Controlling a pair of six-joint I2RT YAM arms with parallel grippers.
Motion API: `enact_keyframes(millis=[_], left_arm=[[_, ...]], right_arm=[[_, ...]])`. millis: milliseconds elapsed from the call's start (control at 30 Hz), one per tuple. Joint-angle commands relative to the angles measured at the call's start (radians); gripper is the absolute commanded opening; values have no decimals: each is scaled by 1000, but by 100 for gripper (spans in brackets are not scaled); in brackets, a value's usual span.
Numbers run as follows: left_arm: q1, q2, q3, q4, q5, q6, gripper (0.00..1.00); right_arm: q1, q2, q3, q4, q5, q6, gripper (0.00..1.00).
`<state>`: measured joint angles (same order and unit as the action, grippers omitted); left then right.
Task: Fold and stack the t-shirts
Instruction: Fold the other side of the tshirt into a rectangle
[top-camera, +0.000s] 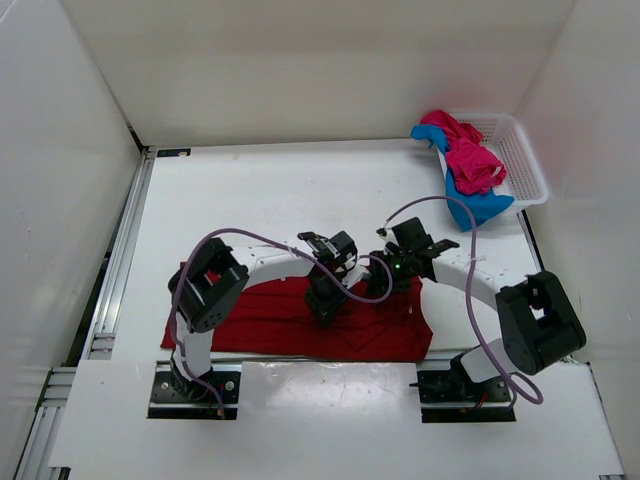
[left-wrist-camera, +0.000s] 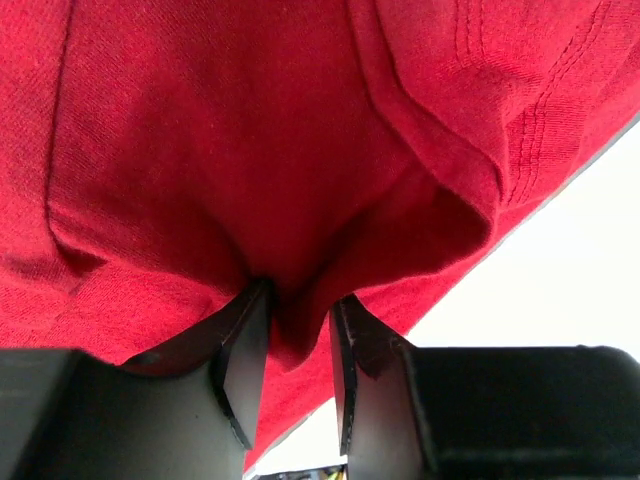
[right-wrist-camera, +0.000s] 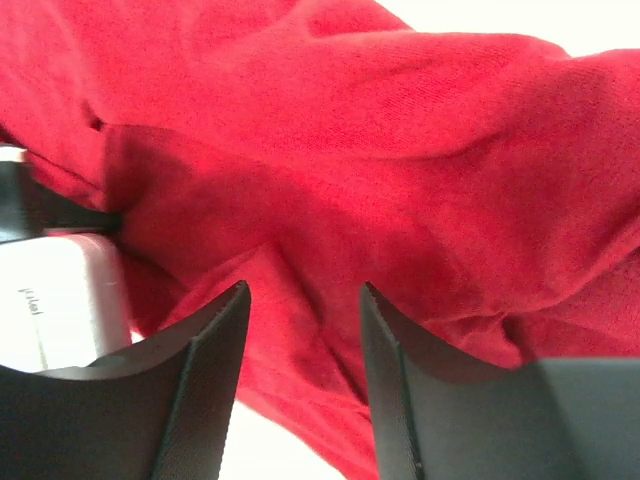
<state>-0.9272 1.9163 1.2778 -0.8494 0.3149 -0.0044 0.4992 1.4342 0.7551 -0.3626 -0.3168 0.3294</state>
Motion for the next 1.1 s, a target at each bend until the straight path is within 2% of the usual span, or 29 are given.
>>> enact_keyframes(millis=[0,100,200,267,367,467,567,933,1067], left_arm=[[21,7,0,-4,21,4,41],[68,7,-9,-4,87,4,39],[114,-11,-9,-4,177,4,41],[136,-34,-9,-4,210,4,43],[136,-92,-43,39,210,4,44],[136,-143,-55,75,224,4,44],[136,-143,-46,84,243,4,44],[166,-96,-46,84,270,4,44],[195,-96,-37,20,248,4,45]], right_arm=[[38,15,-10,51,-73,-52,54],[38,34,-20,62,-64,-52,61],[38,34,-30,73,-108,-61,63],[38,-23,-54,86,-82,-46,63],[15,-218,-91,163,-39,8,65],[15,-337,-112,174,-15,26,67],[15,-379,-135,185,-47,36,68],[90,-324,-244,238,-19,13,63],[110,-278,-244,238,25,13,63]])
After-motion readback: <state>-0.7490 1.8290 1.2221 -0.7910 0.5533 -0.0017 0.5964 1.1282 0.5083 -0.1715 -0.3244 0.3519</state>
